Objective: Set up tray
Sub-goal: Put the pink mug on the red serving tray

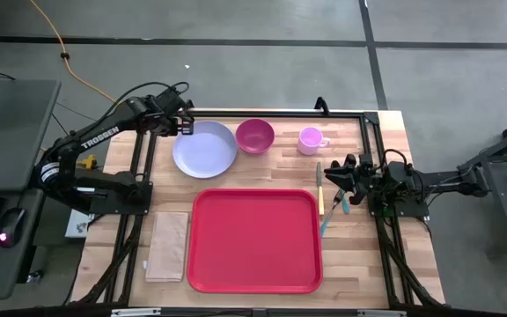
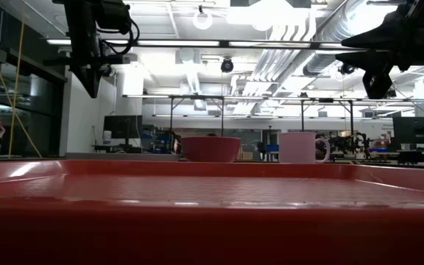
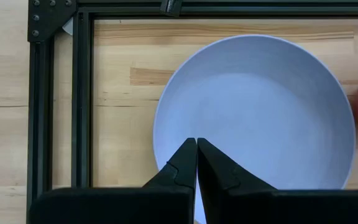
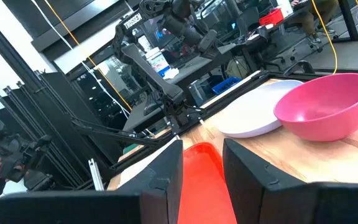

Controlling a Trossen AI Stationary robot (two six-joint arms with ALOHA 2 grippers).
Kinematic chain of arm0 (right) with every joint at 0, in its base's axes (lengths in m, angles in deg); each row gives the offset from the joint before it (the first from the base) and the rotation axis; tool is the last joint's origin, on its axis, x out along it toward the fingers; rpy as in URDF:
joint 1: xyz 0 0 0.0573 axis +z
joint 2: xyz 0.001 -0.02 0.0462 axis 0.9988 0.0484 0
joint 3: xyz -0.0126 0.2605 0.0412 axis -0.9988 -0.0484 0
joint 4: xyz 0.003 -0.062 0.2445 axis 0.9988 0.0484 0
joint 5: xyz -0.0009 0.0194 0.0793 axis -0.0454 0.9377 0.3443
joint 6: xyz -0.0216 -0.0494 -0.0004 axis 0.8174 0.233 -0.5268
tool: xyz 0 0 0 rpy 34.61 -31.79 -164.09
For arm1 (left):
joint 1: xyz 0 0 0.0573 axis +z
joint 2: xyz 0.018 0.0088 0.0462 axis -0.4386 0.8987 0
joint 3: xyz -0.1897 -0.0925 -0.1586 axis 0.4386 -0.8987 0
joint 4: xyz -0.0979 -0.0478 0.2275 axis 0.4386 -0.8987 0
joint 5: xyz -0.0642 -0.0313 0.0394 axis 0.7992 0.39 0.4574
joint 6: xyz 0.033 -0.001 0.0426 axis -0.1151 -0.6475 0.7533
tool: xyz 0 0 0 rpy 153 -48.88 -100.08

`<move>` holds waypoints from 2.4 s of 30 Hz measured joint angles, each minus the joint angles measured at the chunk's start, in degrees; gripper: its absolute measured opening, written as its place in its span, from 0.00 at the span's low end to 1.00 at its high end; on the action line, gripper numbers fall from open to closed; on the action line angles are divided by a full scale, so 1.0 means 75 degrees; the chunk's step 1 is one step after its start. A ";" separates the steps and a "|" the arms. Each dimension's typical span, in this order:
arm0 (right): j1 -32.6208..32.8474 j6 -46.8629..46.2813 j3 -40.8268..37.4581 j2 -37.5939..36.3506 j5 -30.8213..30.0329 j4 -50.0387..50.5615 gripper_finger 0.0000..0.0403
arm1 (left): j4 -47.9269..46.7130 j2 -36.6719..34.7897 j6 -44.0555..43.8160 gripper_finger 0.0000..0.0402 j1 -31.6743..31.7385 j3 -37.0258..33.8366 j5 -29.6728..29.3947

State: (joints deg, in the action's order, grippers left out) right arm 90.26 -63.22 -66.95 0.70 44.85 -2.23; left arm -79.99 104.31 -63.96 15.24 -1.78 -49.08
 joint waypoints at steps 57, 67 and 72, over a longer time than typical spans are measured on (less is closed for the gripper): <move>-0.0004 0.1134 0.0001 0.0004 -0.2499 0.0315 0.23 | 0.7805 -0.3506 0.2211 0.11 -0.0274 -0.5033 0.2019; -0.0004 0.1176 0.0000 0.0009 -0.3312 0.0708 0.23 | 0.7988 -0.4553 0.2173 0.11 -0.0370 -0.5564 0.2682; -0.0004 0.1174 0.0001 0.0009 -0.3941 0.0930 0.23 | 0.8935 -0.4578 0.2171 0.11 -0.0975 -0.5896 0.2638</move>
State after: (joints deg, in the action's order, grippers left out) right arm 90.23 -54.41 -66.94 0.77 15.29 4.75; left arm -12.98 69.97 -47.68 7.93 -46.00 -29.29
